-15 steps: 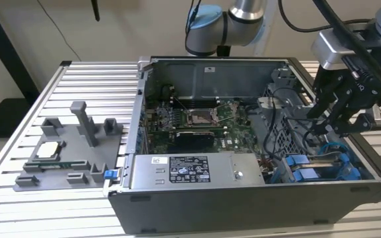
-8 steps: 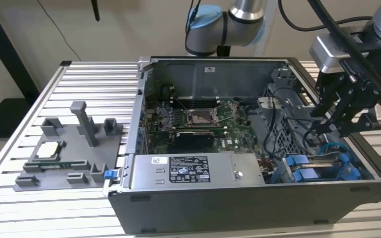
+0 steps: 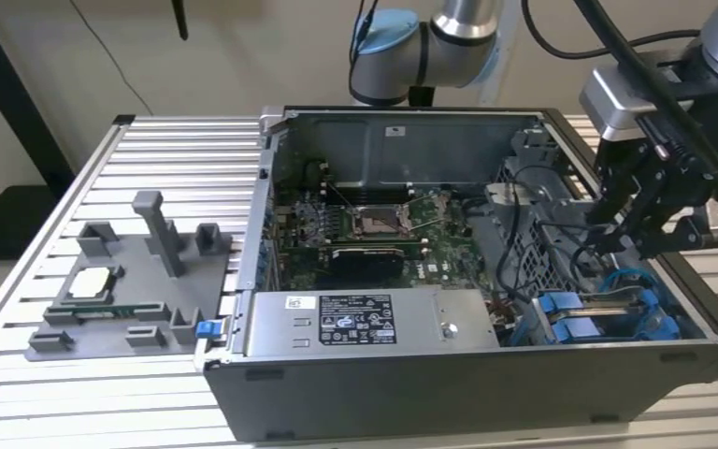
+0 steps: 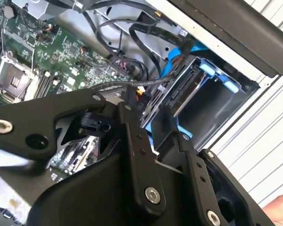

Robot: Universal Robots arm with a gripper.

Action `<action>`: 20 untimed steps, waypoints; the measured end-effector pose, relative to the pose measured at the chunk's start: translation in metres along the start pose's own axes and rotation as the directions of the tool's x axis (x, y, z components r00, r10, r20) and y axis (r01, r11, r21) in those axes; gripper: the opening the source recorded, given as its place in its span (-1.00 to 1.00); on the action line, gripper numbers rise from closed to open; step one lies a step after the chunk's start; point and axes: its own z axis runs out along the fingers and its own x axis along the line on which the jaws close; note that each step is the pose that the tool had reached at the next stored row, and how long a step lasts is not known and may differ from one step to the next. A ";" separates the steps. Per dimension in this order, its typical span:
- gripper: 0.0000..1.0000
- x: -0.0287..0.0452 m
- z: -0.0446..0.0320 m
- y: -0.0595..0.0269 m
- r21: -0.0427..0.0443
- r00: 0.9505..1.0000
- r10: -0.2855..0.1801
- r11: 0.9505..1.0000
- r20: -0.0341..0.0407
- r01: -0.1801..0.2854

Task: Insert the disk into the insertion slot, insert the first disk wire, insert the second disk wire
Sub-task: 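Insert the first disk wire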

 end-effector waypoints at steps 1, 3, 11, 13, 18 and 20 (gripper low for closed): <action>1.00 0.0000 0.0001 0.0011 0.001 1.000 0.002 1.000 0.000 -0.002; 1.00 0.0002 0.0002 0.0027 0.002 1.000 0.004 1.000 0.000 -0.004; 1.00 0.0008 0.0029 0.0037 0.008 1.000 0.006 1.000 -0.001 -0.006; 1.00 0.0008 0.0029 0.0037 0.008 1.000 0.006 1.000 -0.001 -0.006; -1.00 0.0008 0.0030 0.0038 0.008 1.000 0.006 1.000 0.000 -0.006; -1.00 0.0008 0.0031 0.0037 0.008 1.000 0.006 1.000 -0.001 -0.006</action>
